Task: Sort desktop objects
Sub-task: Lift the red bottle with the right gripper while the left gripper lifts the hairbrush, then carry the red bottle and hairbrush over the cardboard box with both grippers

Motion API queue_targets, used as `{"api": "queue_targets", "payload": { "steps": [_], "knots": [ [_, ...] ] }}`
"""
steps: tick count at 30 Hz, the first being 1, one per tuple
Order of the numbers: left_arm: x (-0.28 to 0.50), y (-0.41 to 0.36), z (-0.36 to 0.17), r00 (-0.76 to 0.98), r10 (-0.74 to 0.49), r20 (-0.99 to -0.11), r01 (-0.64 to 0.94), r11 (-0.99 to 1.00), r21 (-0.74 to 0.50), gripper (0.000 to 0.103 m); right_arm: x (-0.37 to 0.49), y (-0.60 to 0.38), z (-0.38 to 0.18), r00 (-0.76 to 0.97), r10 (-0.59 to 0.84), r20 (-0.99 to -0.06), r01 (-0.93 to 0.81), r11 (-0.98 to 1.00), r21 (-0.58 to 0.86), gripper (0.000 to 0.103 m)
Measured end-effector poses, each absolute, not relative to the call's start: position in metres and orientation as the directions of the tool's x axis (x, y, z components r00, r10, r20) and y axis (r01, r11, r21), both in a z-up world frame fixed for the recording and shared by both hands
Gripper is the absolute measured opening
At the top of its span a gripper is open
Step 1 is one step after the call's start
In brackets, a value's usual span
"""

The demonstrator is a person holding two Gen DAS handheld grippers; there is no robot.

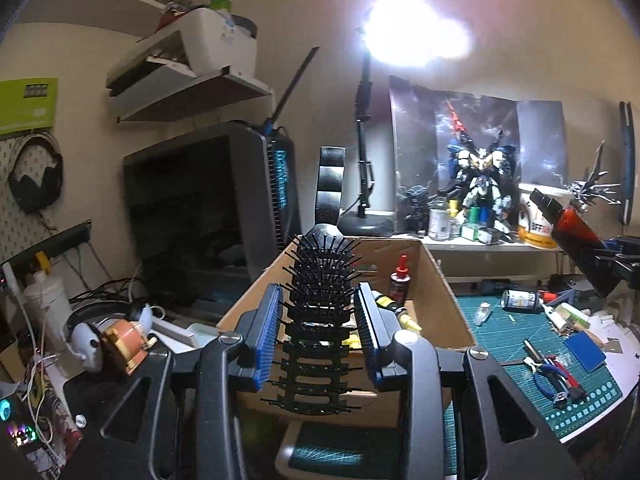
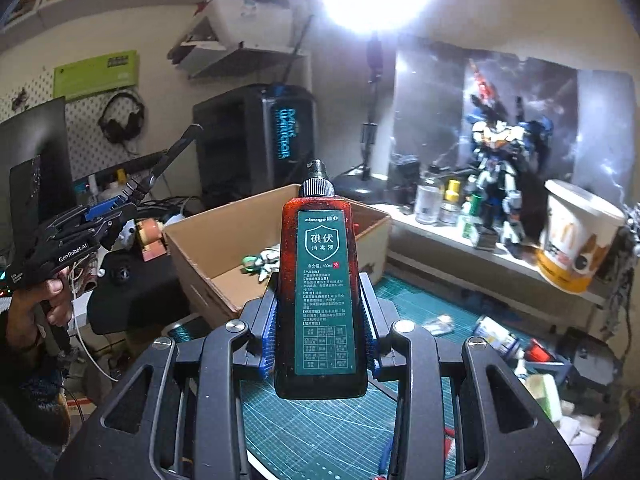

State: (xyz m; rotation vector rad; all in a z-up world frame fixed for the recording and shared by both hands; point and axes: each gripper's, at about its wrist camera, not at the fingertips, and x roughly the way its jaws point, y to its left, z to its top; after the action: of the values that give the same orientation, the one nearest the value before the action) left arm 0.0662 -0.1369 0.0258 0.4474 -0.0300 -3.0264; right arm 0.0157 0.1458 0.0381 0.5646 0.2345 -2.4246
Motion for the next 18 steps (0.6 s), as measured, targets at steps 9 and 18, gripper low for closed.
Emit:
{"api": "queue_targets", "payload": {
  "steps": [9, 18],
  "knots": [
    [0.085, -0.158, 0.023, -0.938, -0.175, -0.300, 0.173, -0.984, 0.035, 0.036, 0.011, 0.114, 0.035, -0.651, -0.607, -0.455, 0.693, -0.721, -0.029, 0.032],
    [0.106, -0.176, 0.022, -0.917, -0.256, -0.307, 0.257, -0.966, 0.037, 0.037, 0.010, 0.081, 0.031, -0.582, -0.668, -0.463, 0.764, -0.645, -0.029, 0.032]
  ]
}}
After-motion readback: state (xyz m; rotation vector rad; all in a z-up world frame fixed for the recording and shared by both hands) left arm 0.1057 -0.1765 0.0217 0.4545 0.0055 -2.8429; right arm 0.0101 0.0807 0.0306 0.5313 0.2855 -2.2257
